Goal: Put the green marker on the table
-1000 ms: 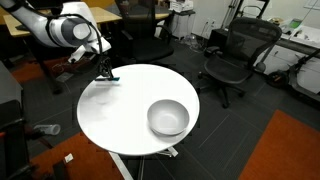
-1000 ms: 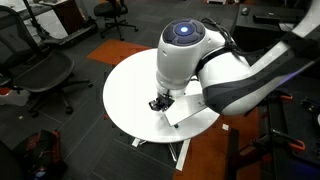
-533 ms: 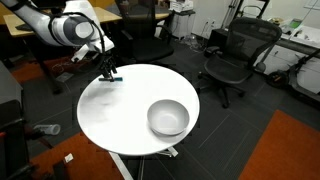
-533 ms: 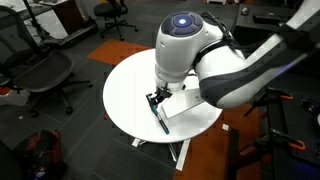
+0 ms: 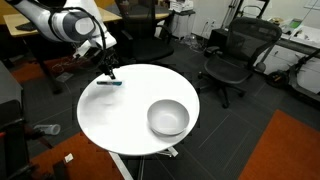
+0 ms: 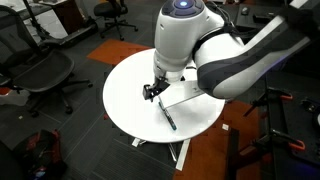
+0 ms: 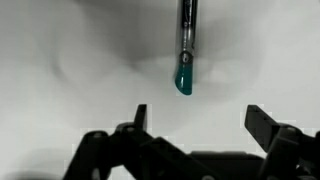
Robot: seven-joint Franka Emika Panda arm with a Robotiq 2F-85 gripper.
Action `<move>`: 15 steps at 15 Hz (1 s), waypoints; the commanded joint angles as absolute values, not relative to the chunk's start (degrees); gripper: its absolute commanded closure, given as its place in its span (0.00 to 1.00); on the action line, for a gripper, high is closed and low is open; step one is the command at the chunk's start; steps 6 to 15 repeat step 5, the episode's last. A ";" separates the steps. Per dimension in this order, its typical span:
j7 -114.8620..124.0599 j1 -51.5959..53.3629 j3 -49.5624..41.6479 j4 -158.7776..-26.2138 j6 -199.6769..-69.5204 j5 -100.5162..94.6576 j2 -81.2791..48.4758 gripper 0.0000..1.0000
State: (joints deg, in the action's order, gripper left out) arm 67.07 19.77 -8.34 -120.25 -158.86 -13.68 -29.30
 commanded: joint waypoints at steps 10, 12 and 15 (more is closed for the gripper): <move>65.75 19.60 -8.43 -120.25 -158.70 -12.51 -28.90 0.00; 65.75 19.60 -8.43 -120.25 -158.70 -12.51 -28.90 0.00; 65.75 19.60 -8.43 -120.25 -158.70 -12.51 -28.90 0.00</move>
